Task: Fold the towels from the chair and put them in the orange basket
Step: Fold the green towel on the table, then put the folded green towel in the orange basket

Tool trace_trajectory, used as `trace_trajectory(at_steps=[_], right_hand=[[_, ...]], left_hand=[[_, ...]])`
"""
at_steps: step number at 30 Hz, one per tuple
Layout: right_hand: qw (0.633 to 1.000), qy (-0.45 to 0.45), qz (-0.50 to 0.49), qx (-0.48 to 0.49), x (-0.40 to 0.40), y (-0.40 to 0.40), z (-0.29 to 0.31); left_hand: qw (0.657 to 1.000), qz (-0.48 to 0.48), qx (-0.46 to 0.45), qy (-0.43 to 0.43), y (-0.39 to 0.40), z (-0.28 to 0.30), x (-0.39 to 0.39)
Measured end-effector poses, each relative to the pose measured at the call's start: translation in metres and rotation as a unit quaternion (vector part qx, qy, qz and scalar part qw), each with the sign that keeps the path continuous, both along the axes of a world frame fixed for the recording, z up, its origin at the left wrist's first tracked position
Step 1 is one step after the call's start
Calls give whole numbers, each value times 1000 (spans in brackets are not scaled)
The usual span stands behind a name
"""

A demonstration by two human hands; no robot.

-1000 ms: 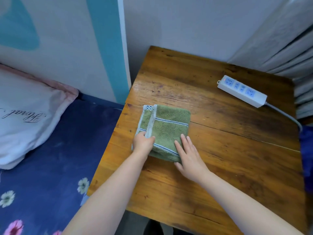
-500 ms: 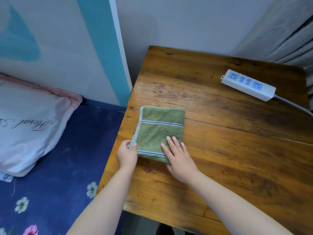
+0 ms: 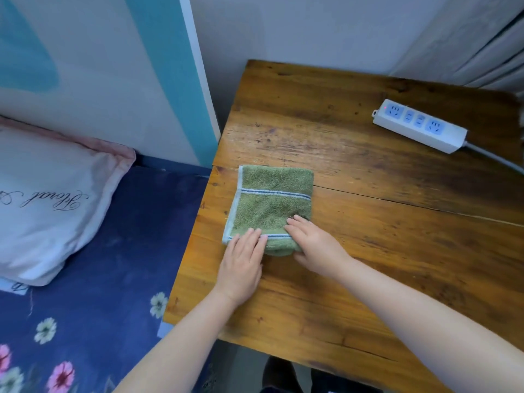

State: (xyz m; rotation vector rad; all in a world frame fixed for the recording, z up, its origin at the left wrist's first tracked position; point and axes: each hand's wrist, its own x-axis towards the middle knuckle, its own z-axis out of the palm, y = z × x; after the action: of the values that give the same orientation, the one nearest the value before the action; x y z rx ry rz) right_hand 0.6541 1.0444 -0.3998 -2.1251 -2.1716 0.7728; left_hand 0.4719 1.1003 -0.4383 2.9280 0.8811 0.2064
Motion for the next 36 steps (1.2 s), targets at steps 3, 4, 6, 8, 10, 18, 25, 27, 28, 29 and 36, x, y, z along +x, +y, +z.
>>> trace_trajectory(at_steps=[3,4,6,8,10,18,25,27,28,29,36], right_hand=[[997,61,-41,14,15,6,28],[995,86,-50,-16,20,6,35],[990,108,-66,-60,30,8,50],[987,116,-84,-79,40,6,58],[985,121,-82,-88,44,2,66],[987,-95,86,92,20,-8,90],[970,-144,185,62,-18,13,138],[959,-128,249,54,-47,20,152],[953,-131,268,45,-59,23,160],[945,-135,293,45,-76,26,166],[852,-120,503,81,-232,8,206]], left_hand=[[999,30,29,-32,6,-4,2],[997,32,37,-60,8,-2,3],[992,17,58,-115,13,1,5],[986,-26,55,-158,16,8,7],[980,-69,43,-181,18,17,7],[989,6,-92,-113,19,85,1],[992,77,-69,-68,-13,143,-49],[990,123,-53,-45,-33,156,-81],[988,144,-42,-29,-40,160,-93],[985,172,-26,-19,-51,164,-110],[945,324,37,6,-162,194,-237]])
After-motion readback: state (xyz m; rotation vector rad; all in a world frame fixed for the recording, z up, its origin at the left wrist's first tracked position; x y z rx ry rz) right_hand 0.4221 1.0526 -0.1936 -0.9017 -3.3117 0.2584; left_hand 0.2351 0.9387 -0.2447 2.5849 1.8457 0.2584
